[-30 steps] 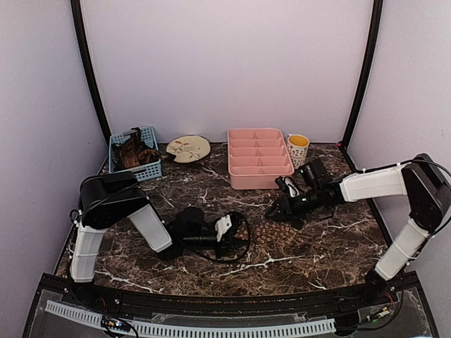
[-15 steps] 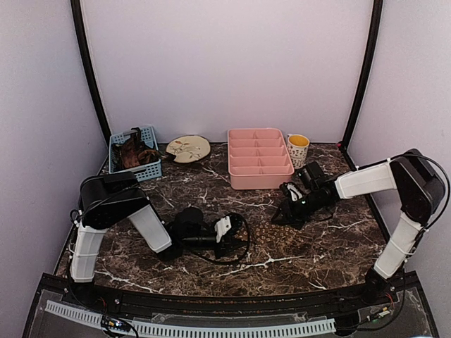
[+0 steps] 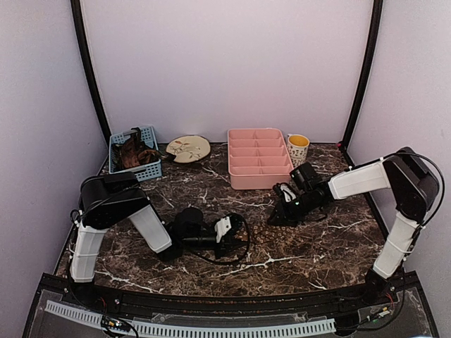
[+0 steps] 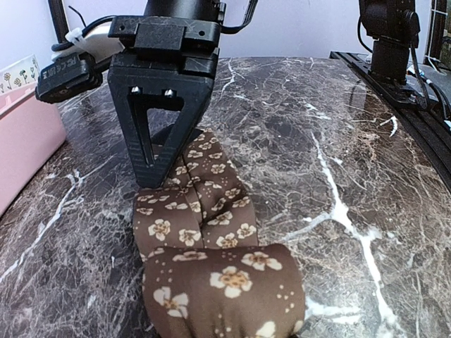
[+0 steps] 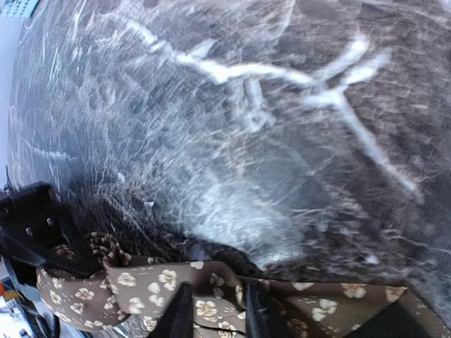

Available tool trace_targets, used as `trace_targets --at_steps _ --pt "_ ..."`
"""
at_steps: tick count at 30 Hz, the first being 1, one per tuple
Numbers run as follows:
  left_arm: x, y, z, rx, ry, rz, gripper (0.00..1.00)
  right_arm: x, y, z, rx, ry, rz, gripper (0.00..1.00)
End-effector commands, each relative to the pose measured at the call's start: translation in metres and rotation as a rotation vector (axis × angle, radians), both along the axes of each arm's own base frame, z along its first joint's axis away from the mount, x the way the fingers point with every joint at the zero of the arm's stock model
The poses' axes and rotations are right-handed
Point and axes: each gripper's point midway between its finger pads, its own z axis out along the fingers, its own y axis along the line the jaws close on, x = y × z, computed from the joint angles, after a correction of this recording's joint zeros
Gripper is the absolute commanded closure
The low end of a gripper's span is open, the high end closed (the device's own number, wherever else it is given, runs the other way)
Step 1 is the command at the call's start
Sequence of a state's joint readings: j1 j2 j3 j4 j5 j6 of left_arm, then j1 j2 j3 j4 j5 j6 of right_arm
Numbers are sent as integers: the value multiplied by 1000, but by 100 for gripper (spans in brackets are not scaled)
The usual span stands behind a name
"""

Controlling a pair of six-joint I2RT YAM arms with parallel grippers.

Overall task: Roll the ties
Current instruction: Roll the tie at the center of the board.

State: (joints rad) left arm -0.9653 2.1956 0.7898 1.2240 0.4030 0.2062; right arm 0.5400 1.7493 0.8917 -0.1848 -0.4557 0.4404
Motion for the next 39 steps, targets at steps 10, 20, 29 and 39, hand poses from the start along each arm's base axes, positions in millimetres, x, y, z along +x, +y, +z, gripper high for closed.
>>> trace_targets --at_steps 10,20,29,39 --pt "-14 20 -52 146 83 0 81 -11 -8 37 12 -33 -6 100" --pt "-15 21 -52 145 87 1 81 -35 -28 23 18 59 -39 100" --pt "-14 19 -52 147 86 -3 82 -24 -9 18 89 75 -8 90" --pt "-14 18 -51 145 88 -6 82 -18 -4 4 104 104 -22 64"
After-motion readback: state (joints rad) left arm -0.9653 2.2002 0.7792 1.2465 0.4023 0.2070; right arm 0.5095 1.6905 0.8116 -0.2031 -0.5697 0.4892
